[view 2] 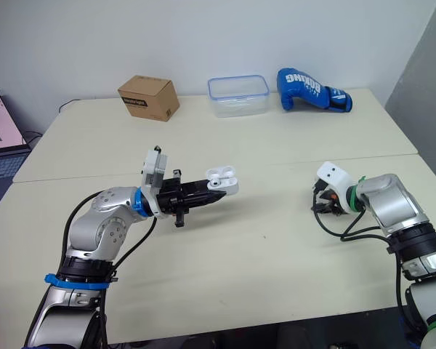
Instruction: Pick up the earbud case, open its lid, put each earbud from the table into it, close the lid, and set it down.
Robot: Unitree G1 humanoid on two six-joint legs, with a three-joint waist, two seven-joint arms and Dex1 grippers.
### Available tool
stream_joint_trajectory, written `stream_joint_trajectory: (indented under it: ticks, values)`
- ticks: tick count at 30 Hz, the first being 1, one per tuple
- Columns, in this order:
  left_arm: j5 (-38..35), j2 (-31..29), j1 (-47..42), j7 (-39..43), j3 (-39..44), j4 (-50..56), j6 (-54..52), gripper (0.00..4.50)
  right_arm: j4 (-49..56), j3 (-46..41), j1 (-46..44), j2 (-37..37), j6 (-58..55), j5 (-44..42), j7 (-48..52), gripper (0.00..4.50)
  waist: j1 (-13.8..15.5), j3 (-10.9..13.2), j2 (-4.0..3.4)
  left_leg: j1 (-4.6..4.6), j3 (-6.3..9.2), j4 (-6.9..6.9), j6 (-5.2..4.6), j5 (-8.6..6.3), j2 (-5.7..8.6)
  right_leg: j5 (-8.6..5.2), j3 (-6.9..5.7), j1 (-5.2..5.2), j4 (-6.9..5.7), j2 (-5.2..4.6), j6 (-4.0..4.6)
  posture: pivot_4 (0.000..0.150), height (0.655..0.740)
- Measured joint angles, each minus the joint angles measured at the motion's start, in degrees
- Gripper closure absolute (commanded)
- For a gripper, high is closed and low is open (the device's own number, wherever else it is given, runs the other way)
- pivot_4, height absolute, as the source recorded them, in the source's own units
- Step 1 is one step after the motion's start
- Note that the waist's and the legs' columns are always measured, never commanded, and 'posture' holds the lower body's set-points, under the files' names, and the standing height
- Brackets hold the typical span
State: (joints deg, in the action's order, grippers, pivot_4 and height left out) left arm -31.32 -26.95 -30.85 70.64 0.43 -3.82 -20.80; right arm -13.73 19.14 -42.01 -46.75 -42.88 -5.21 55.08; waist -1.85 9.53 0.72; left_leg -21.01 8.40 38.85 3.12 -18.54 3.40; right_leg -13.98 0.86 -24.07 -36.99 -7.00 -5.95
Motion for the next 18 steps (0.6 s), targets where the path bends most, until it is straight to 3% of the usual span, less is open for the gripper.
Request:
stream_joint_trajectory:
  ticks: [2, 5, 9, 18]
  values:
    - [0.0, 0.0, 0.0, 0.0, 0.0, 0.0, 0.0, 3.66, 0.0, 0.0, 0.0, 0.0, -0.2, 0.0, 0.1, 2.13, 0.0, 0.0, 0.00, 0.00, 0.00, 0.00, 0.00, 0.00, 0.00, 0.00, 0.00, 0.00, 0.00, 0.00, 0.00, 0.150, 0.7307]
    - [0.0, 0.0, 0.0, 0.0, 0.0, 0.0, 0.0, 3.66, 0.0, 0.0, 0.0, 0.0, -0.3, 0.0, 0.3, 2.70, 0.0, 0.0, 0.00, 0.00, 0.00, 0.00, 0.00, 0.00, 0.00, 0.00, 0.00, 0.00, 0.00, 0.00, 0.00, 0.150, 0.7307]
    - [0.0, 0.0, 0.0, -0.1, 0.0, 0.0, 0.0, 3.66, 0.0, 0.0, 0.0, 0.1, -0.5, 0.0, 0.8, 4.10, 0.0, 0.0, 0.00, 0.00, 0.00, 0.01, 0.00, 0.00, 0.00, 0.00, 0.00, 0.01, 0.00, 0.00, 0.00, 0.150, 0.7307]
    - [0.0, 0.0, -0.3, -0.1, -0.1, 0.0, 0.0, 3.66, 0.1, 0.3, 0.1, -0.5, 0.8, 1.0, 2.5, 4.11, 0.0, 0.0, 0.00, 0.00, 0.00, 0.02, 0.00, 0.00, 0.01, 0.00, 0.00, 0.01, 0.00, 0.00, 0.00, 0.150, 0.7307]
